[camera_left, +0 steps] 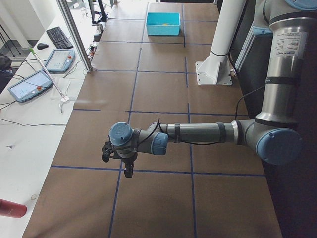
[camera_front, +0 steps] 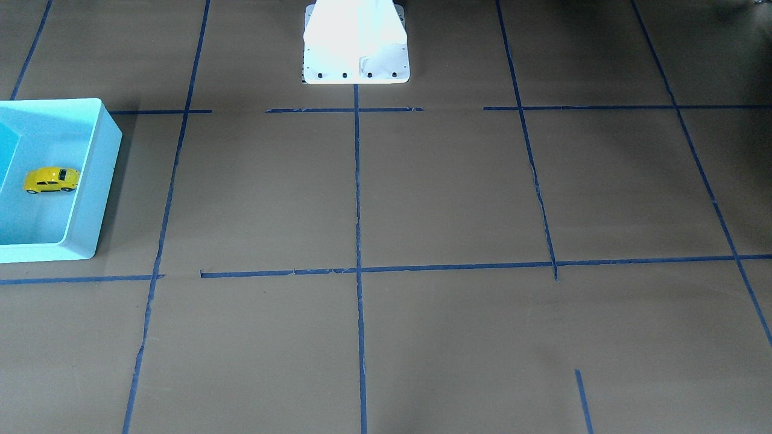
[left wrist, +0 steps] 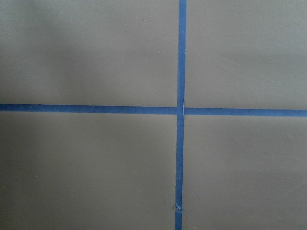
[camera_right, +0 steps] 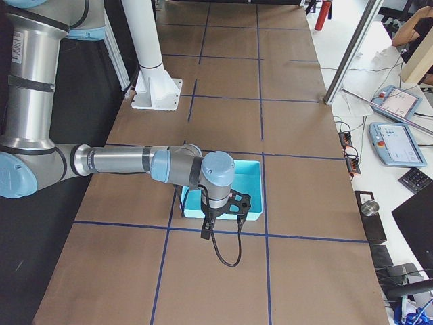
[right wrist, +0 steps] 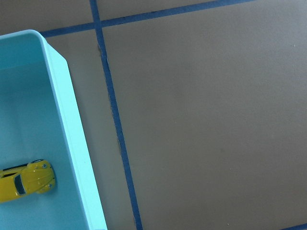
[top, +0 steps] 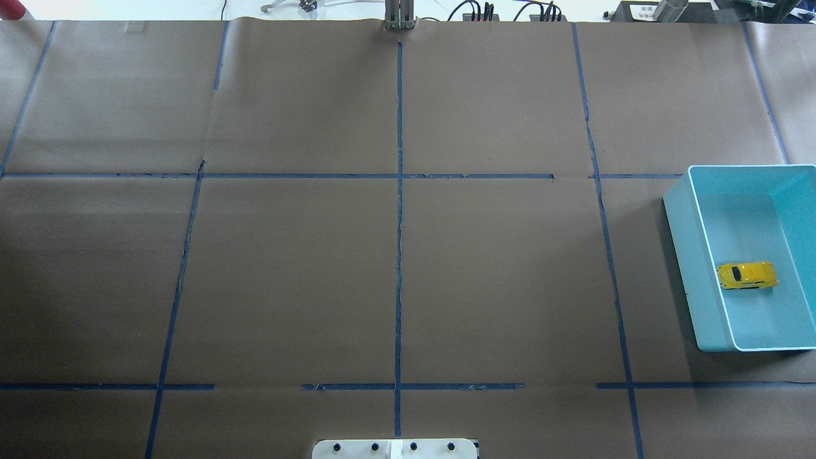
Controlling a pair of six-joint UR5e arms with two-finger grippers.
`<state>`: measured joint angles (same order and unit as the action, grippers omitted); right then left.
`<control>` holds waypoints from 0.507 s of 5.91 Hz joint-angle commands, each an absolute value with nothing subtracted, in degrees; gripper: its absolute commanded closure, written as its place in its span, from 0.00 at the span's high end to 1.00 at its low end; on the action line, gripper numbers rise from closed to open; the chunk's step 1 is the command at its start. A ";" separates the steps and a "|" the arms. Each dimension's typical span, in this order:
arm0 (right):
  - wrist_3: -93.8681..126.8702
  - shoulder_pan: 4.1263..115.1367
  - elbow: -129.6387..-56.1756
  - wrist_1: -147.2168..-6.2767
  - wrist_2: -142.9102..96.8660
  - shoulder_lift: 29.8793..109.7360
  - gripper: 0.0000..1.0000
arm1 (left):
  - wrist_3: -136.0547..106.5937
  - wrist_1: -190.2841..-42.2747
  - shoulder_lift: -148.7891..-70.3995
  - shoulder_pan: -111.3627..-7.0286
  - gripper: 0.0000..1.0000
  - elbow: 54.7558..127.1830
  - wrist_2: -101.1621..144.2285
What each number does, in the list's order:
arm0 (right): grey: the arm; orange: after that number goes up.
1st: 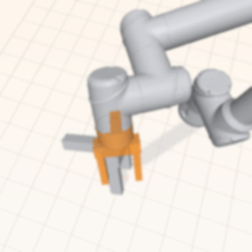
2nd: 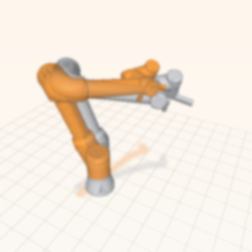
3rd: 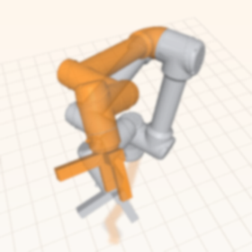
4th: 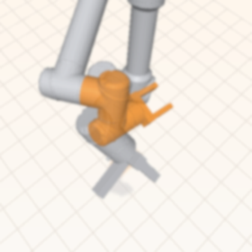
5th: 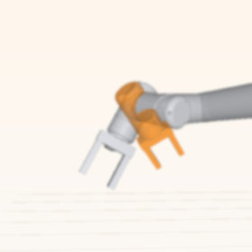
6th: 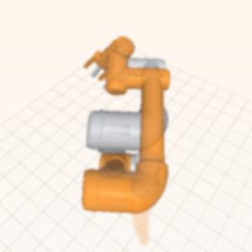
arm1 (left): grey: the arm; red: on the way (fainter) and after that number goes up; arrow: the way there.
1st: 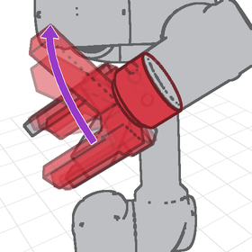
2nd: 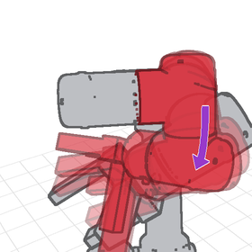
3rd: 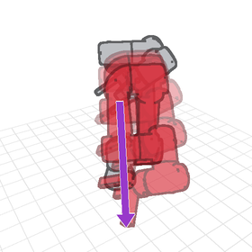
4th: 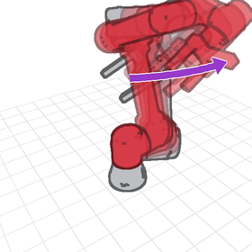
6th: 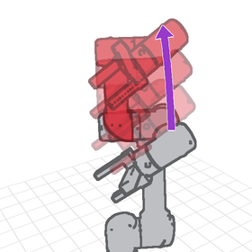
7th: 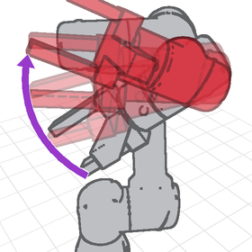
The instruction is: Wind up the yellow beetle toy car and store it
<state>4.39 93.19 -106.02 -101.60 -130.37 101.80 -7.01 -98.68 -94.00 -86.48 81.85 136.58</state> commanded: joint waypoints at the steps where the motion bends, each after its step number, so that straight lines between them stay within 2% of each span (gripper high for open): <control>1: 4.48 93.60 -106.00 -101.60 -130.52 101.78 1.00 | -6.94 -98.44 -95.70 -86.48 1.00 80.51 136.58; 3: 4.31 93.69 -106.00 -101.60 -130.52 101.69 1.00 | -7.03 -98.44 -101.14 -86.48 1.00 73.52 136.58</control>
